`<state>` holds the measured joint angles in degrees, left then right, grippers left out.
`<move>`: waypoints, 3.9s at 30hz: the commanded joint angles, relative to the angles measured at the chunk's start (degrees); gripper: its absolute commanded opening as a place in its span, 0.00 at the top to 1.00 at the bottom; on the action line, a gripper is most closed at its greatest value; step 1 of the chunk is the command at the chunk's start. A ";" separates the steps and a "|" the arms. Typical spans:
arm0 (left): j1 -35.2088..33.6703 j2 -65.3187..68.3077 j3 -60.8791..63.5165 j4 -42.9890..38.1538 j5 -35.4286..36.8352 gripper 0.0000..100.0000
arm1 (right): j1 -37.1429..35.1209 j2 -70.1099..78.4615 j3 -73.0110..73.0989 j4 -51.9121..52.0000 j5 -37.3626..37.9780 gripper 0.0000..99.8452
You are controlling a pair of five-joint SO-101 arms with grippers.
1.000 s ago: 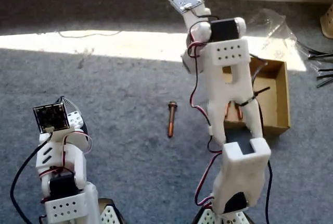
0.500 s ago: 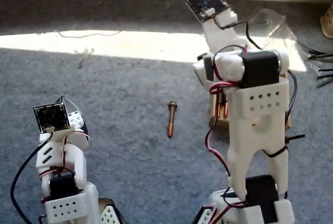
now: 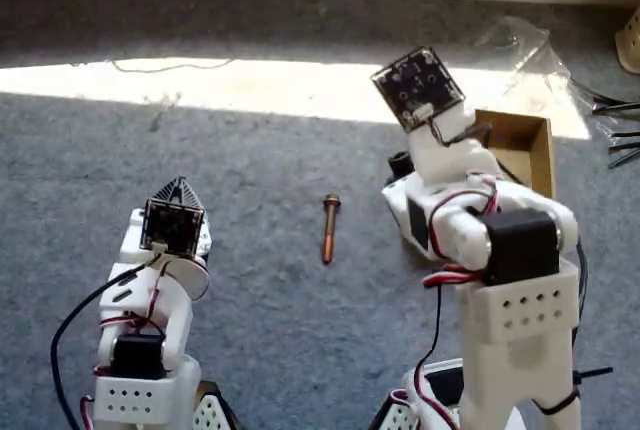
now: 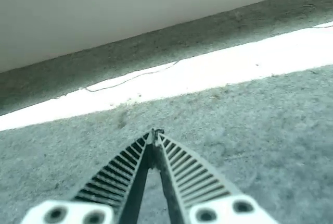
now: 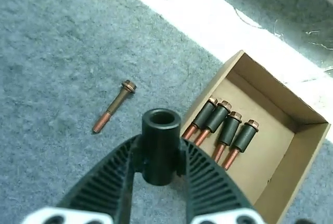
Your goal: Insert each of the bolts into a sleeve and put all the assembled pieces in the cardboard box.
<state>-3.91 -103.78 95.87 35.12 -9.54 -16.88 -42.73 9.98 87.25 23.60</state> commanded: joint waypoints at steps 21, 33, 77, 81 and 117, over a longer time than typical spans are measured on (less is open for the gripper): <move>15.25 -0.13 -11.91 9.58 -0.44 0.98 | 9.27 -37.93 43.56 -19.47 -11.16 1.00; 15.25 -0.04 -13.23 10.11 -0.09 0.98 | 10.86 -53.14 60.97 -28.26 -17.23 1.00; 31.16 97.80 -69.23 10.11 24.79 0.98 | 17.10 -62.55 75.47 -34.24 -22.86 1.00; 30.55 104.40 -74.24 10.46 24.88 0.98 | 17.10 -62.55 75.47 -34.24 -22.77 1.00; 30.02 110.90 -82.77 20.13 38.68 0.87 | 17.10 -62.55 75.30 -34.24 -22.77 1.00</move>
<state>26.86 7.52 15.87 54.81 27.56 -0.09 -104.53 86.37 54.99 1.01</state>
